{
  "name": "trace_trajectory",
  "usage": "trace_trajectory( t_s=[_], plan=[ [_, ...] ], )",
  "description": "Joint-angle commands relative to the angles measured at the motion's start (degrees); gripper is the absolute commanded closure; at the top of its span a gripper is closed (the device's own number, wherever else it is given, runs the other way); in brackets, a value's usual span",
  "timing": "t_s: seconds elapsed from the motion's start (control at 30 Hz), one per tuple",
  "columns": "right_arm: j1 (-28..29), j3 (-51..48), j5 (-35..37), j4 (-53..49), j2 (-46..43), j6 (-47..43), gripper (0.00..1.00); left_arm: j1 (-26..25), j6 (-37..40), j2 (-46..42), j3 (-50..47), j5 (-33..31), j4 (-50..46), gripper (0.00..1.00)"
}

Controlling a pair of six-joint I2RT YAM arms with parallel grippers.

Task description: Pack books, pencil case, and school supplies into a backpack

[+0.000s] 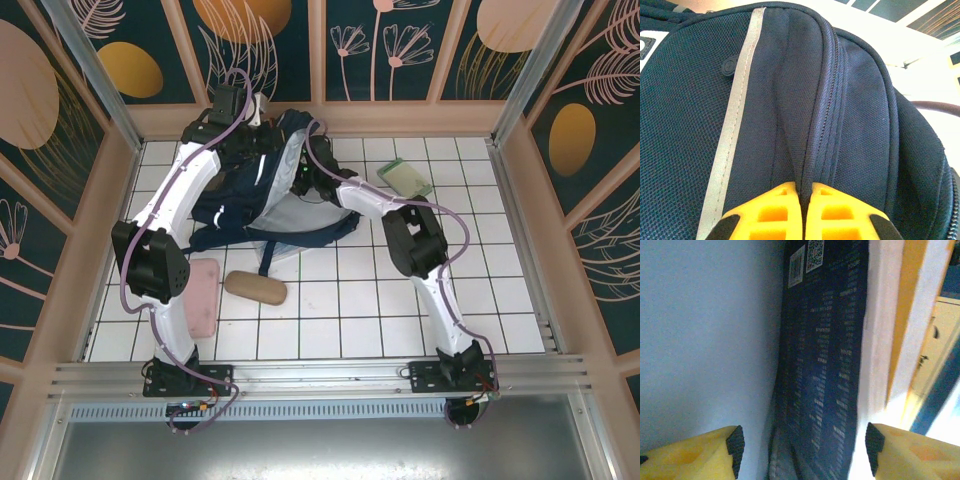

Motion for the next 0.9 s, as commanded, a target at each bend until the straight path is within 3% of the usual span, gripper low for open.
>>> trace_trajectory(
  t_s=[0.0, 0.33, 0.7, 0.87],
  plan=[
    [-1.2, -2.8, 1.1, -5.1, -6.7, -3.1, 0.32, 0.0, -0.7, -3.9, 0.8, 3.1, 8.2, 1.0],
    [-4.3, -18.4, 4.9, -9.1, -19.8, -11.5, 0.36, 0.1, -0.6, -3.7, -1.0, 2.4, 8.6, 1.0],
    [-17.6, -30.7, 9.3, -11.2, -29.9, -19.2, 0.43, 0.0, -2.0, -2.6, -3.1, 2.3, 9.6, 1.0],
    [-24.2, -29.4, 8.5, -13.0, -26.8, -21.1, 0.59, 0.0, -2.1, -2.4, -5.3, 1.7, 10.1, 1.0]
  ],
)
